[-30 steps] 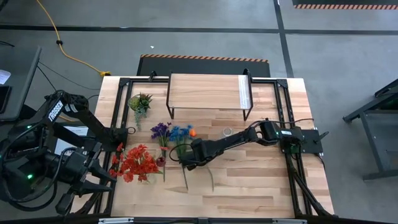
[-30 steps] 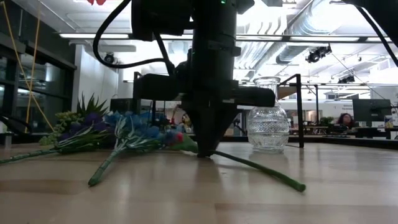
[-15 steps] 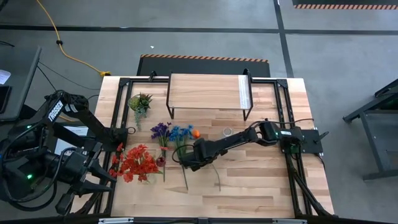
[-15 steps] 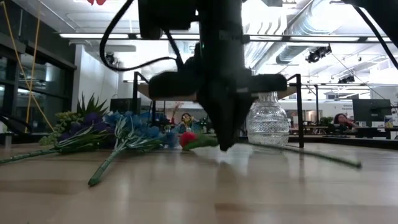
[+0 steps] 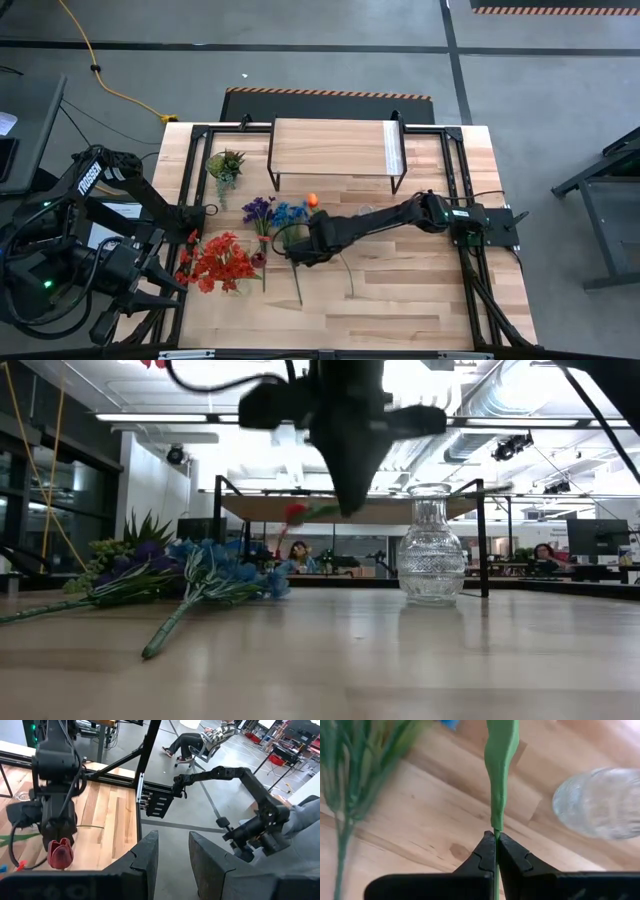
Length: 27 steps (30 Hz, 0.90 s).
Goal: Pick and place flowers into a vace then onto a shelf
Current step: Put the orange flower into the right transparent vase
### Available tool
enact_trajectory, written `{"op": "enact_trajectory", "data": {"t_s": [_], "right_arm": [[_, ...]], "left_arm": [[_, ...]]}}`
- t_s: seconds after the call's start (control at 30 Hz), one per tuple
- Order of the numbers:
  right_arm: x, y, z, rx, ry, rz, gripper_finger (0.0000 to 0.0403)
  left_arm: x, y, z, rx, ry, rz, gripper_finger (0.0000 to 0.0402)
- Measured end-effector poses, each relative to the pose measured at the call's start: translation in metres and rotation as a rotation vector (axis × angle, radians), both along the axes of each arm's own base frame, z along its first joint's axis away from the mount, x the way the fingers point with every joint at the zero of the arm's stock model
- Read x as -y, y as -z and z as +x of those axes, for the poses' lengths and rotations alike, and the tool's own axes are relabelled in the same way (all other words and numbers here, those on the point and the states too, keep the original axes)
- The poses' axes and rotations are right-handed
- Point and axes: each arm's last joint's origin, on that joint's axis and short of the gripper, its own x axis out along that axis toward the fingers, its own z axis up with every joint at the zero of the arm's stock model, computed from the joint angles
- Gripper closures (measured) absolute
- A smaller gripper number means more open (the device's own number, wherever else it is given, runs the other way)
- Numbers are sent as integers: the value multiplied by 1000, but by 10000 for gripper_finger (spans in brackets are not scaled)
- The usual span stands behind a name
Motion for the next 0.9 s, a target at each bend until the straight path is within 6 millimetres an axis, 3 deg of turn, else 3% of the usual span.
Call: {"op": "enact_trajectory", "data": {"t_s": [0.2, 0.7, 0.9], "right_arm": [[1, -26, 1, 87, -27, -27, 402], [2, -42, -6, 99, -32, -17, 403], [-8, -59, -16, 130, -70, 18, 403]], "left_arm": [[0, 0, 0, 0, 0, 1, 259], [0, 0, 0, 0, 0, 2, 259], [0, 0, 0, -1, 0, 4, 259]]}}
